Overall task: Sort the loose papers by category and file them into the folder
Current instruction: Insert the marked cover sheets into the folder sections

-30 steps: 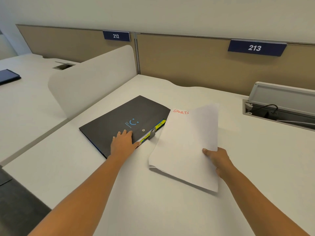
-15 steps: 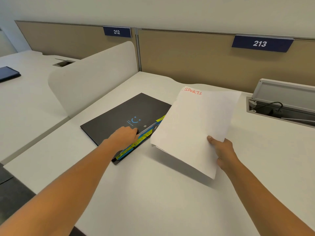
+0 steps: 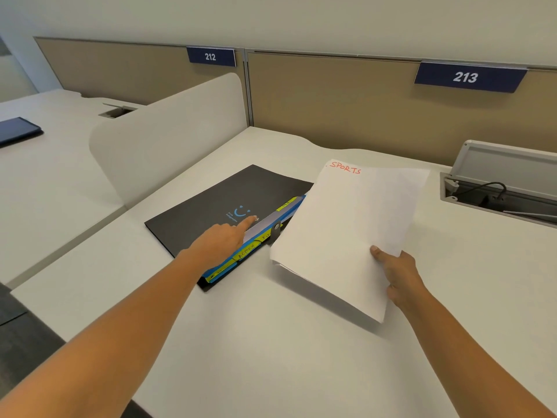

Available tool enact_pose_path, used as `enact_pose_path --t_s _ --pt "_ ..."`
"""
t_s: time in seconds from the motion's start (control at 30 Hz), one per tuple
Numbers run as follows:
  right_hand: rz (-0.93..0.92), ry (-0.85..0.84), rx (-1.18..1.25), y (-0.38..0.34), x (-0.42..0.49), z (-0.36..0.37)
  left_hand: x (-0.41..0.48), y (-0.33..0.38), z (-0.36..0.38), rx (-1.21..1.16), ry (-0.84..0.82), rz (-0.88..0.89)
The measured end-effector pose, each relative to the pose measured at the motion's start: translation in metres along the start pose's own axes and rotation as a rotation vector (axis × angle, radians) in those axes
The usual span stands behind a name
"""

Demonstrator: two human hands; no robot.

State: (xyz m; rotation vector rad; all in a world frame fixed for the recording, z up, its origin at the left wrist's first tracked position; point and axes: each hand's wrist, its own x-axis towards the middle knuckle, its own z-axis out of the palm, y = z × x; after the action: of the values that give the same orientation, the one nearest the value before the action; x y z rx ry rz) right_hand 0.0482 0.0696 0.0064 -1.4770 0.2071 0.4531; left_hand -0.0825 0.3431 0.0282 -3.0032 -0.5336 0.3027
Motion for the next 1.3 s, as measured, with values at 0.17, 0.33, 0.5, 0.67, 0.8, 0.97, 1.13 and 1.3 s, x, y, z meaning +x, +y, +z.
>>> enact_pose_path --t_s 0.17,0.33,0.5,0.67,0.8,0.97,1.13,1.3 --pt "-0.012 0.013 0.000 -0.002 0.000 -0.005 -0.007 0.013 0.012 0.190 0.018 -0.014" --pt "-0.014 0.007 -0.001 -0.002 -0.001 -0.007 -0.005 0.024 0.025 0.200 0.036 -0.116" --pt "-0.018 0.004 -0.008 0.001 0.000 -0.009 -0.005 0.019 0.024 0.168 0.092 -0.130" --pt "-0.018 -0.016 -0.008 -0.001 0.000 -0.008 -0.008 0.016 0.020 0.196 0.101 -0.121" --pt "-0.023 -0.024 -0.008 -0.002 0.002 -0.007 -0.013 0.011 0.013 0.234 0.124 -0.052" --pt "-0.015 -0.030 -0.015 0.000 0.003 -0.007 -0.013 -0.006 -0.003 0.090 0.283 -0.139" --pt "0.025 -0.072 -0.011 0.003 0.003 -0.004 -0.007 -0.021 -0.001 -0.095 0.278 -0.164" --pt "0.098 -0.143 0.007 0.002 0.002 -0.001 -0.012 -0.016 -0.004 -0.121 0.325 -0.086"
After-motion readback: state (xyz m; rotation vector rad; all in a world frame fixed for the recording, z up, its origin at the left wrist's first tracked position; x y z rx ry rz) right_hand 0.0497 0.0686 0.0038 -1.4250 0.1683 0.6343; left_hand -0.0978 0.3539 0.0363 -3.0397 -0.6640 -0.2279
